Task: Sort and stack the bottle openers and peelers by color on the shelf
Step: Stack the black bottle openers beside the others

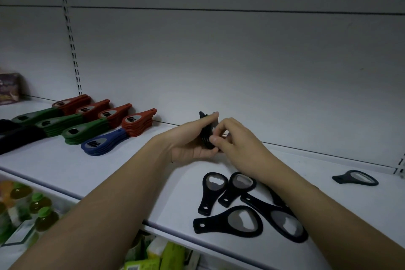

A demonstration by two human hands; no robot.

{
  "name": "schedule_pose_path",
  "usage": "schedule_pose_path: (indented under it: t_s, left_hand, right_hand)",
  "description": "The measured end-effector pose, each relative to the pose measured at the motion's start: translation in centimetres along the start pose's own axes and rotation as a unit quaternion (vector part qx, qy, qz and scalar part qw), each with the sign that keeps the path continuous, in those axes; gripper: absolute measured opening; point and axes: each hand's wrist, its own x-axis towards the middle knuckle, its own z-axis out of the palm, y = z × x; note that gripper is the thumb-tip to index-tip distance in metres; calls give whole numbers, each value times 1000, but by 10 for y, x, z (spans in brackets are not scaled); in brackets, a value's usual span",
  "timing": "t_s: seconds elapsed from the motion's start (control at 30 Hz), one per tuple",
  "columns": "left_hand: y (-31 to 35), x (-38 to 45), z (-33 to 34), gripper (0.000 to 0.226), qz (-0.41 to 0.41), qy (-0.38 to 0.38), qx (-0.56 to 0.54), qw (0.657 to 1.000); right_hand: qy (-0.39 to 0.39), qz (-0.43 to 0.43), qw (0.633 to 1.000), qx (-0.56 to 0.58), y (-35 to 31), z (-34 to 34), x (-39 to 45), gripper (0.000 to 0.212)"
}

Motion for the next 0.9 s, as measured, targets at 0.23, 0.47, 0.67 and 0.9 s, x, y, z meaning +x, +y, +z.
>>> schedule_pose_path:
  t_s: [0.23,0.47,0.67,0.9]
  left_hand:
    - [1,3,-4,22,24,31,-22,999]
    - [-1,1,-3,26,54,81,-58,994]
    - [-2,0,-1,25,59,57,-38,996]
    - [-3,-2,2,22,38,60,-3,997]
  right_hand:
    - [72,9,997,-4,7,-26,6,7]
    - [-24,151,983,-101,42,-71,1,9]
    - [-143,172,964,-146,37,-74,-4,19]
    - [-182,178,957,-142,38,-66,-4,21]
